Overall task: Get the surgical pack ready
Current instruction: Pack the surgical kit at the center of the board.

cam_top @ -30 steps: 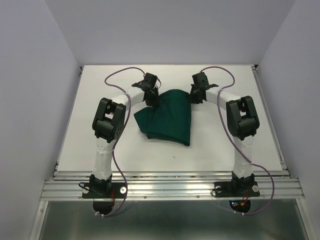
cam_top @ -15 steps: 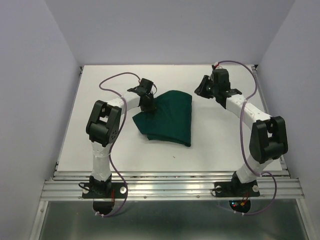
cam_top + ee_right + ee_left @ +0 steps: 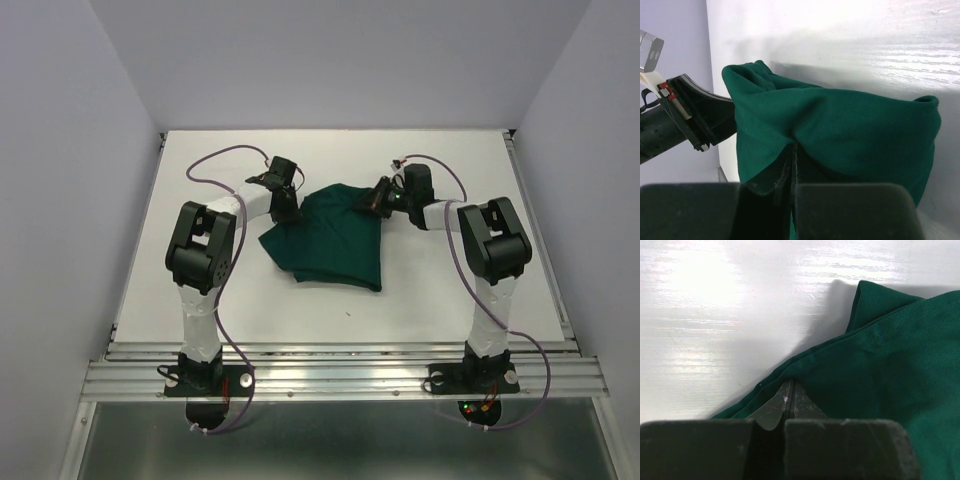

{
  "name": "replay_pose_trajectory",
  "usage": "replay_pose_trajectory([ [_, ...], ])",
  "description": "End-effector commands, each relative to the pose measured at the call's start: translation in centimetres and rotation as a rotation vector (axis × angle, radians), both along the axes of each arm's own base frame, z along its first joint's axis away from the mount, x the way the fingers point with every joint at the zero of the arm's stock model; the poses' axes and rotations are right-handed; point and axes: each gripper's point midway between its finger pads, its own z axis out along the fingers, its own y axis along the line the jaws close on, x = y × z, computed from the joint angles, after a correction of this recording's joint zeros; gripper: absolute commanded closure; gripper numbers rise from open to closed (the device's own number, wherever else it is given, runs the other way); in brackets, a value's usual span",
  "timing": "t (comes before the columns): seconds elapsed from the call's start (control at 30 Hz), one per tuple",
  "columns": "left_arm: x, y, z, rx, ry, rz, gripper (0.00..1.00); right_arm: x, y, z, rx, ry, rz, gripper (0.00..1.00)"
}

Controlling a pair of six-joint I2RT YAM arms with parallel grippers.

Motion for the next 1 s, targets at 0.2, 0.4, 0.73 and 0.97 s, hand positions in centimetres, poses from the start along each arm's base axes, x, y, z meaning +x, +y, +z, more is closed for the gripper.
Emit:
replay_pose_trajectory([
  [0.2,-2.6,3.6,-2.4,0.141,0.100,0.024,1.00,0.8,2.1,8.6,-0.021,-0.207,0.032,0.99],
  [0.4,-2.5,3.8,-1.8,0.142,0.085,0.029,1.00,1.2,6.1,9.5,0.023,-0.226,0.098,0.99],
  [0.73,-2.8,3.5,-1.4,0.089,0.081,0.013,1.00,5.5,7.9,1.2,0.006,-0.086,0.043,0.99],
  [0.97,-2.8,3.6,-1.2,0.086,0.079,0.015,1.00,5.8,8.0,6.3,-0.004,-0.181,0.073,0.99],
])
